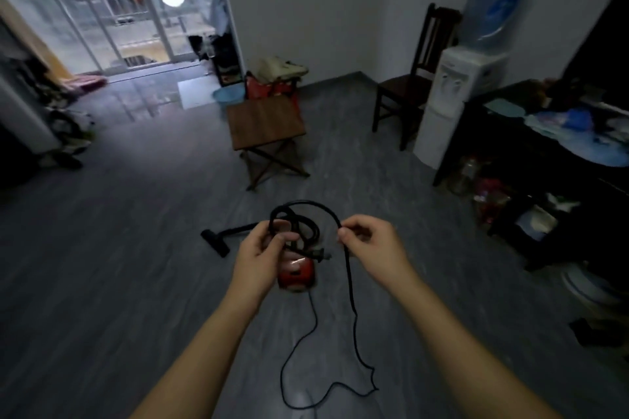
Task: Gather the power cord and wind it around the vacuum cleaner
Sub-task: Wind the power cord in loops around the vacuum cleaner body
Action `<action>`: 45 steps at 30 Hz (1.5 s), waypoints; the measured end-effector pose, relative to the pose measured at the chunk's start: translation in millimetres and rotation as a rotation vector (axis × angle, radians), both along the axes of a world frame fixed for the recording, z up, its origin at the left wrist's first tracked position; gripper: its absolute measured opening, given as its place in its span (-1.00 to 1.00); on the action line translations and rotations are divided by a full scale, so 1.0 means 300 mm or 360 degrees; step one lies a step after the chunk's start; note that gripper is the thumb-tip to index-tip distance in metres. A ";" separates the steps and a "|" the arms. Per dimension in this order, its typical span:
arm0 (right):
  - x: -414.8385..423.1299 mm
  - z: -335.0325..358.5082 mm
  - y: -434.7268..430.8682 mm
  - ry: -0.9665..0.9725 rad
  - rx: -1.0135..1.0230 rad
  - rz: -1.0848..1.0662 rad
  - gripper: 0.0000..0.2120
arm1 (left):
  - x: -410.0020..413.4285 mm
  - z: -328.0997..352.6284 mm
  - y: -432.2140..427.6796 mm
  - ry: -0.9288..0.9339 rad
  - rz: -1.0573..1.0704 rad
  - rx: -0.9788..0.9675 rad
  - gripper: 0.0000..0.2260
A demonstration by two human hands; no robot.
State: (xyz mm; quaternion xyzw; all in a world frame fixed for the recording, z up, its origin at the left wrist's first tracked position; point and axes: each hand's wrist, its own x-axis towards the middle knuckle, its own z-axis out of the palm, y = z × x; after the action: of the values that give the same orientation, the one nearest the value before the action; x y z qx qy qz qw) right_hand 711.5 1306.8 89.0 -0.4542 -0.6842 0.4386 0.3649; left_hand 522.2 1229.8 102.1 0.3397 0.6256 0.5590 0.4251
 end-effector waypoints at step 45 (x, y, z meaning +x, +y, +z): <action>-0.422 -0.381 0.772 -0.0494 -0.0330 0.1069 -0.82 | -0.319 -0.206 0.540 0.1253 -0.0071 -0.0510 -0.78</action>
State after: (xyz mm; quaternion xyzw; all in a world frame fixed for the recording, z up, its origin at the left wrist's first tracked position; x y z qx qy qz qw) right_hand 584.9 1538.5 -25.4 -0.3002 -0.7941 0.5266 0.0449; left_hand 426.5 1391.8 40.3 0.4705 0.8117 0.2729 0.2131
